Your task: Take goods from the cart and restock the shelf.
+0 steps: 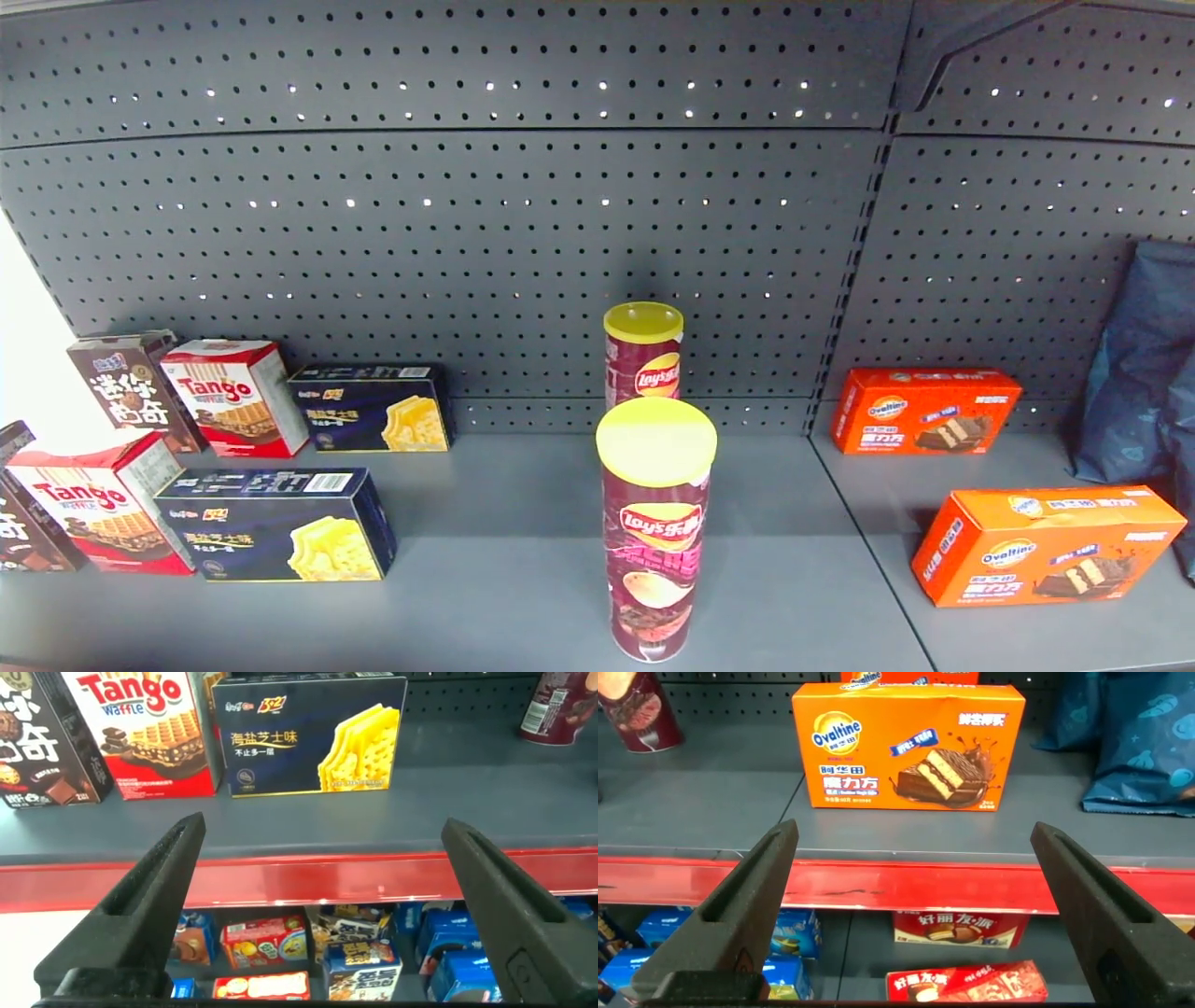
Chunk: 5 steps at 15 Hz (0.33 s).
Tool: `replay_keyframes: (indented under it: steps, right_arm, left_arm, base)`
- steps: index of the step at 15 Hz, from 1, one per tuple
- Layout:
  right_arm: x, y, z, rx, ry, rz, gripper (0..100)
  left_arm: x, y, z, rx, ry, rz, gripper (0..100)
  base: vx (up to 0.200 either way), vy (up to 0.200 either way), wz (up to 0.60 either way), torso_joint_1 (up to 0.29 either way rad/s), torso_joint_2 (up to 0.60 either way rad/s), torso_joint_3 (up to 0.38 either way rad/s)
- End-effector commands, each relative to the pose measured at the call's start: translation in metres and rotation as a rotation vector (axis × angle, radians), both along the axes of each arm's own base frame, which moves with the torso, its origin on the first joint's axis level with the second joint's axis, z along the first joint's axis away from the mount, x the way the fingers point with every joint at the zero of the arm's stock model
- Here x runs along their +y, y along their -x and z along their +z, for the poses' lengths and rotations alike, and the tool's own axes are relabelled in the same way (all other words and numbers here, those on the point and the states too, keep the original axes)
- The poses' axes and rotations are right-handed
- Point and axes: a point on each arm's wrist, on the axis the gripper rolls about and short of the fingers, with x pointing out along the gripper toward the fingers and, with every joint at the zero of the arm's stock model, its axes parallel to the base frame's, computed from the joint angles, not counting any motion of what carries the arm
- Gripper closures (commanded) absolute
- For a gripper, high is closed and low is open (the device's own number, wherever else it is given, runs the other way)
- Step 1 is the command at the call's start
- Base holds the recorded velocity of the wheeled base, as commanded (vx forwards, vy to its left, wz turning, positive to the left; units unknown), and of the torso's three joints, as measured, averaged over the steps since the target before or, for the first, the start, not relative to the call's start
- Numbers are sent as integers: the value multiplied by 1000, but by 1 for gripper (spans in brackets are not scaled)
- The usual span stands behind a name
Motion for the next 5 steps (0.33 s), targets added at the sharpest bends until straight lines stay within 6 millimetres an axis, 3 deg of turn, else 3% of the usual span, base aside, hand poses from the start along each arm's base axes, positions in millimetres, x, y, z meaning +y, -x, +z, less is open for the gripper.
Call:
replay_keyframes:
  steps: [1,5]
  right_arm:
    - [0,0,0,1,0,1,0]
    - [0,0,0,1,-3,1,0]
  left_arm:
    - [0,0,0,0,0,0,0]
    - [0,0,0,0,0,0,0]
  base:
    - [0,0,0,0,0,0]
    - [0,0,0,0,0,0]
